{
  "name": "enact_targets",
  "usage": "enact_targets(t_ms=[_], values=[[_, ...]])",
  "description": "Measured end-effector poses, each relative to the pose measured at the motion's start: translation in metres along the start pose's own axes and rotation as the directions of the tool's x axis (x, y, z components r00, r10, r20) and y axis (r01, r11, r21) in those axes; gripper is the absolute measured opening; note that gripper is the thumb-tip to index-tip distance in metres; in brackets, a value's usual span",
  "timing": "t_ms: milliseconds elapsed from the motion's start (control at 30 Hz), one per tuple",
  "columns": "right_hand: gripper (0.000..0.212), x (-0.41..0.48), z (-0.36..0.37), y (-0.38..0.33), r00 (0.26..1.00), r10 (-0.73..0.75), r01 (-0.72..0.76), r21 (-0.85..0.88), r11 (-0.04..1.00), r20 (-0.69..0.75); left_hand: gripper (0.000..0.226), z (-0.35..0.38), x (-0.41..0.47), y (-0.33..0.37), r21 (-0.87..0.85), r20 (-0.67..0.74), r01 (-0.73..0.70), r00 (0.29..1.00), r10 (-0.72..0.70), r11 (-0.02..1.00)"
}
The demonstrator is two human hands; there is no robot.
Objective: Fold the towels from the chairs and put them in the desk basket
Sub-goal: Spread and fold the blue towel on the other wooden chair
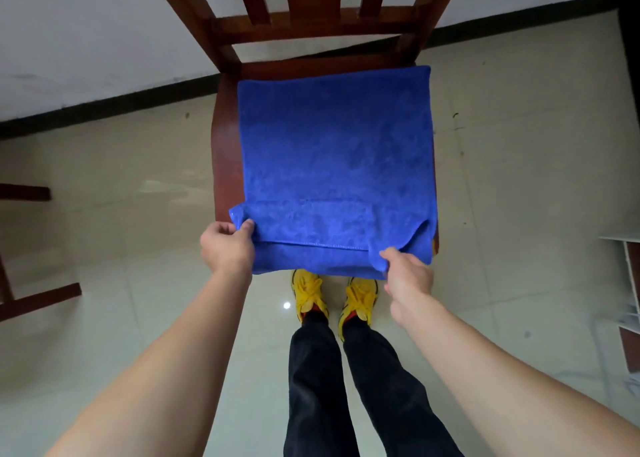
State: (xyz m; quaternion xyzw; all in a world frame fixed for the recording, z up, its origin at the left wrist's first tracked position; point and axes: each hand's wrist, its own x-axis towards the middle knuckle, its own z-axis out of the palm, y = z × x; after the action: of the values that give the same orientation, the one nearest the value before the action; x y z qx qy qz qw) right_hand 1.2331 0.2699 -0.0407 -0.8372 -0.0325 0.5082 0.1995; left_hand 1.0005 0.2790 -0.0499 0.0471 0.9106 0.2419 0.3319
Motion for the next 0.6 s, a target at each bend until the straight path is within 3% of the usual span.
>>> enact_targets(t_ms=[100, 200, 300, 400, 600], values=[[0.014, -0.01, -0.01, -0.014, 0.998, -0.045, 0.05, 0.121, 0.991, -0.046, 0.032, -0.016, -0.01, -0.003, -0.208, 0.041, 0.143, 0.99, -0.137, 0.968], [0.017, -0.015, -0.032, -0.021, 0.97, -0.144, 0.162, 0.082, 0.983, -0.194, 0.021, -0.038, -0.024, -0.01, -0.402, 0.159, 0.346, 0.938, -0.308, 0.848], [0.009, -0.021, -0.056, -0.023, 0.95, -0.184, 0.226, 0.147, 0.963, -0.254, 0.017, -0.063, -0.043, -0.024, -0.495, 0.235, 0.436, 0.9, -0.368, 0.752], [0.006, -0.03, -0.076, -0.012, 0.944, -0.212, 0.257, 0.161, 0.953, -0.253, 0.017, -0.083, -0.062, -0.041, -0.469, 0.263, 0.469, 0.883, -0.388, 0.749], [0.015, -0.072, -0.127, 0.046, 0.925, -0.311, 0.322, 0.015, 0.946, -0.22, 0.022, -0.137, -0.112, -0.093, -0.395, 0.193, 0.372, 0.928, -0.32, 0.84]])
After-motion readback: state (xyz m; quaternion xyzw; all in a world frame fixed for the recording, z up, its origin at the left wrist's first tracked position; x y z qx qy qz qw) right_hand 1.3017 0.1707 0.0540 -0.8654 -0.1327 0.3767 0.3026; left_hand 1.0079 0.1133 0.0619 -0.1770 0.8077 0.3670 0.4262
